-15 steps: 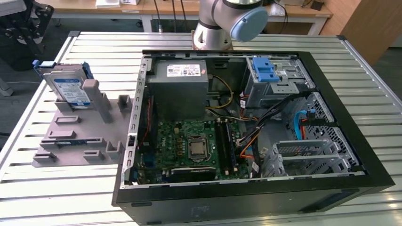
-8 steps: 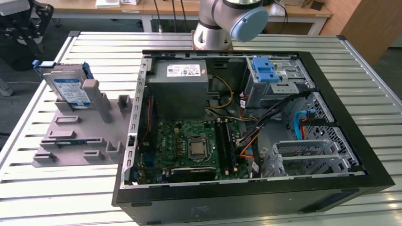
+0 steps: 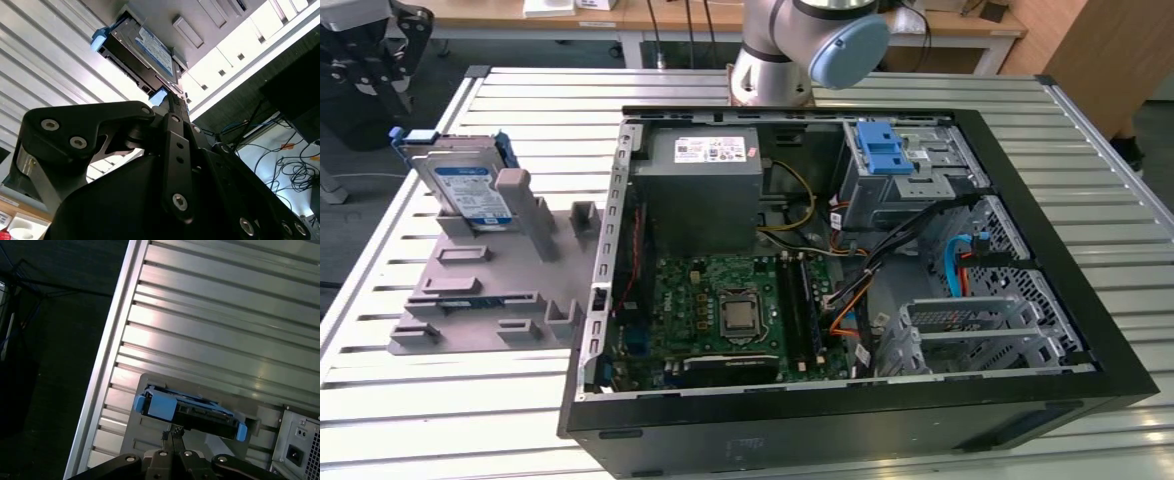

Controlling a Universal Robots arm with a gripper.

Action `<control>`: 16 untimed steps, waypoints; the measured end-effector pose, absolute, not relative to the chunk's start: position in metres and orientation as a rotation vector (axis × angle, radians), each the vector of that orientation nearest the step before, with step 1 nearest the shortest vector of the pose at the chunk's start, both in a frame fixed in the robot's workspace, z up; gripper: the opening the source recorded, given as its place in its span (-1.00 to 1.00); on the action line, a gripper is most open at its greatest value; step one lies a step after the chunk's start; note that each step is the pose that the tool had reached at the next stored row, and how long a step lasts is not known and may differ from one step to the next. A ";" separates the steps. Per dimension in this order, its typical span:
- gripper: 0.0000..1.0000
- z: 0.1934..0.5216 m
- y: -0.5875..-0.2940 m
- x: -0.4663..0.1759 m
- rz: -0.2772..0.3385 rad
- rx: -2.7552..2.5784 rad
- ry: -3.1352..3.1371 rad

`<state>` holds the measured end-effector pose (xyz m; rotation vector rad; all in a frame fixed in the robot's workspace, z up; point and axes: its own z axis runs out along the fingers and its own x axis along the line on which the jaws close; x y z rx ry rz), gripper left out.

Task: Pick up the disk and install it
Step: 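Pick up the disk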

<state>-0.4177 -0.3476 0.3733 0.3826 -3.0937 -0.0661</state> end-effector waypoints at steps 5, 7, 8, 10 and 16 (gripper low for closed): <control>-0.79 0.373 -0.348 -0.418 -0.066 0.383 -3.094; -0.79 0.373 -0.348 -0.418 -0.066 0.383 -3.094; -0.79 0.373 -0.348 -0.418 -0.066 0.383 -3.094; -0.79 0.373 -0.348 -0.418 -0.066 0.383 -3.094; -0.79 0.373 -0.348 -0.418 -0.066 0.397 -3.092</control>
